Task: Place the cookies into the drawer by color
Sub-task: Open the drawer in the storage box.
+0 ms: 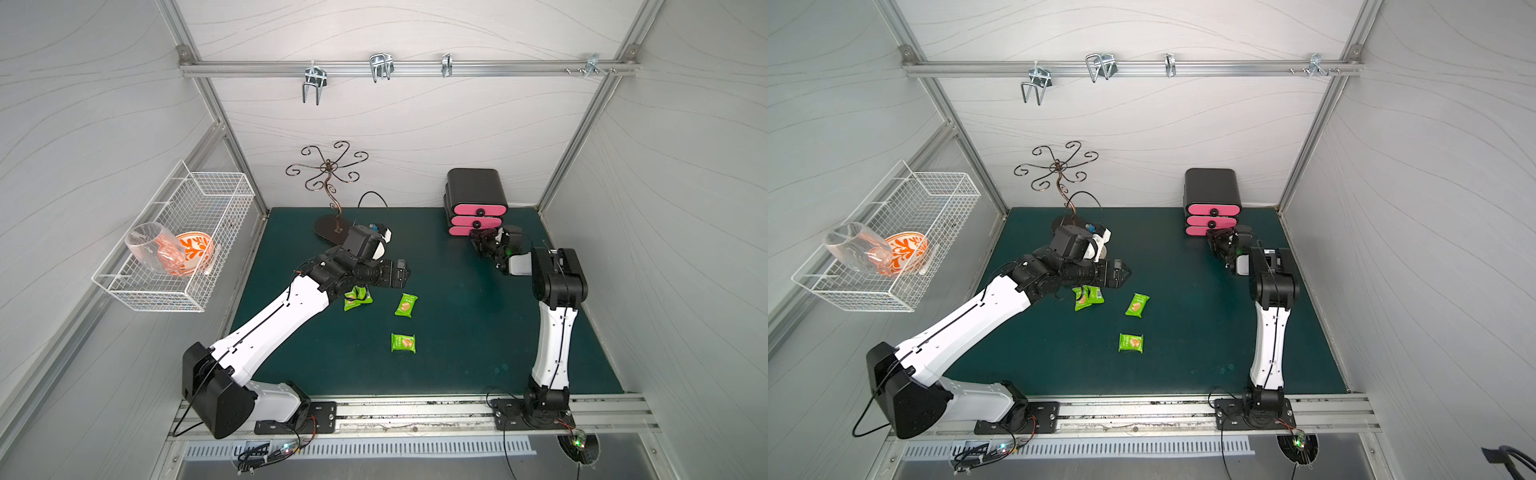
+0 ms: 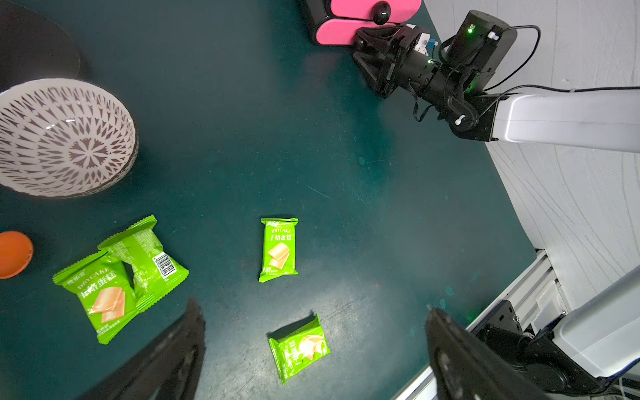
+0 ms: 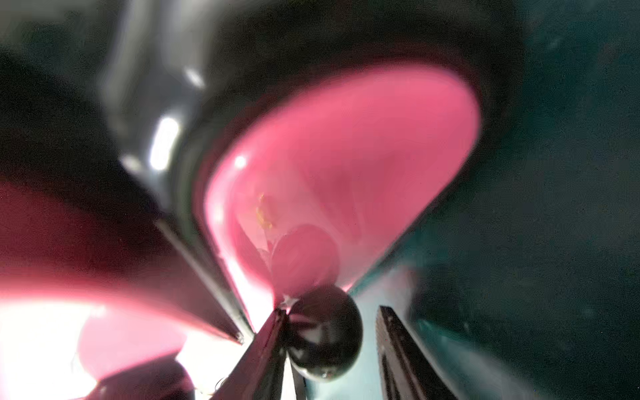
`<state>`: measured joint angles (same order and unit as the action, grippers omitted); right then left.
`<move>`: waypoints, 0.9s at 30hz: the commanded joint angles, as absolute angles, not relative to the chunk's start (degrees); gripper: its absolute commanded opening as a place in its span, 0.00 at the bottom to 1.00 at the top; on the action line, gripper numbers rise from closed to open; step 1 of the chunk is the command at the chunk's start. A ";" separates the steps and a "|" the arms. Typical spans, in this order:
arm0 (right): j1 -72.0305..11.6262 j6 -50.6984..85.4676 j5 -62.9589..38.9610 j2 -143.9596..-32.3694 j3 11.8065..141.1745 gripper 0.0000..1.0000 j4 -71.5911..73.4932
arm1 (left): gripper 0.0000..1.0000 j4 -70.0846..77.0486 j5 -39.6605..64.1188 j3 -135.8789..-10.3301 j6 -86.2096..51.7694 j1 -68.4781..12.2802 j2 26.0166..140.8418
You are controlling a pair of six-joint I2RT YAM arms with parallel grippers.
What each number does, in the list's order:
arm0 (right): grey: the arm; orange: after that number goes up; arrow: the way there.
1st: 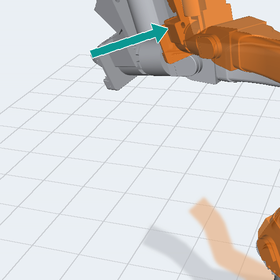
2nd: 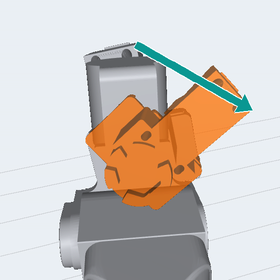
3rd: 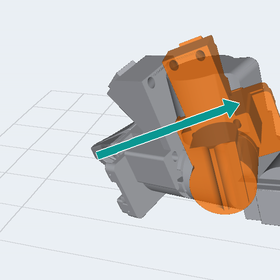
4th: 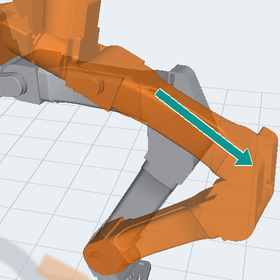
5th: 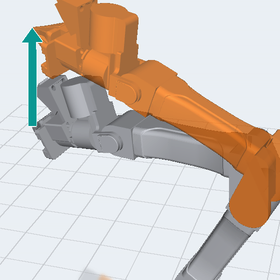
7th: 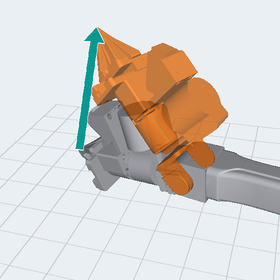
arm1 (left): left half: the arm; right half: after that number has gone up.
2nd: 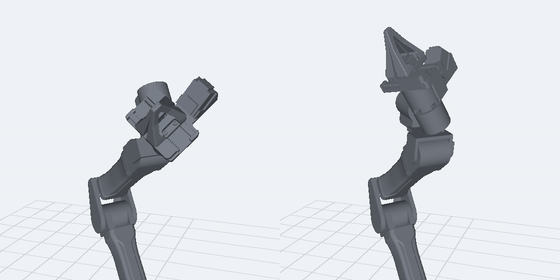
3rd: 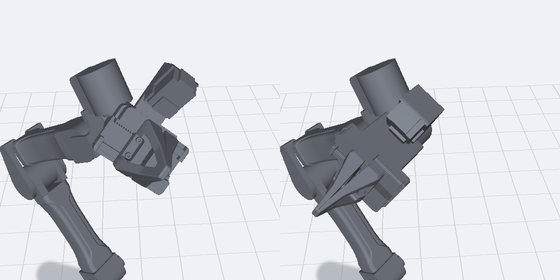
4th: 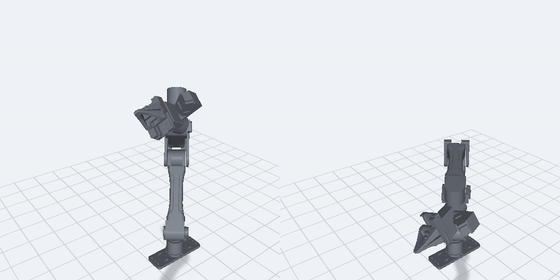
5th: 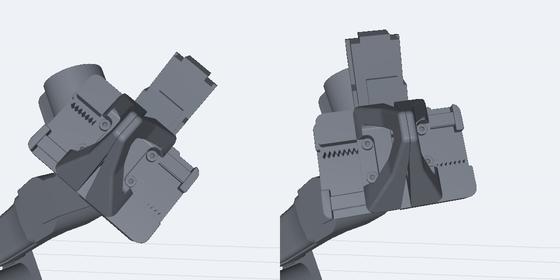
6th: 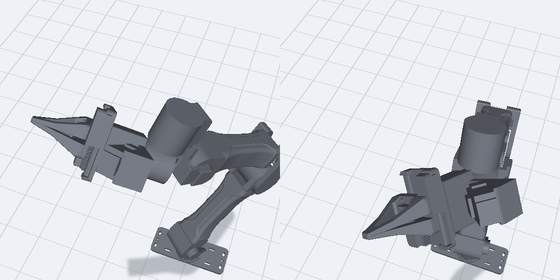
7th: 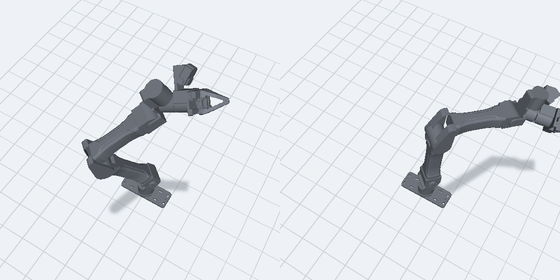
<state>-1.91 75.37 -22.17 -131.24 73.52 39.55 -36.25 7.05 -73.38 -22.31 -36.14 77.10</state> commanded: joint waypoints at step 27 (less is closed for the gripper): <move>-2.72 60.83 -23.19 -107.99 47.69 0.23 28.18 | 0.99 -33.31 8.17 -74.46 -22.24 -35.95 77.17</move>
<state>-2.52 64.47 -22.04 -108.79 47.70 30.87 -36.40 7.46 -73.38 -22.31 -36.14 77.08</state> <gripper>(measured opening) 0.339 0.994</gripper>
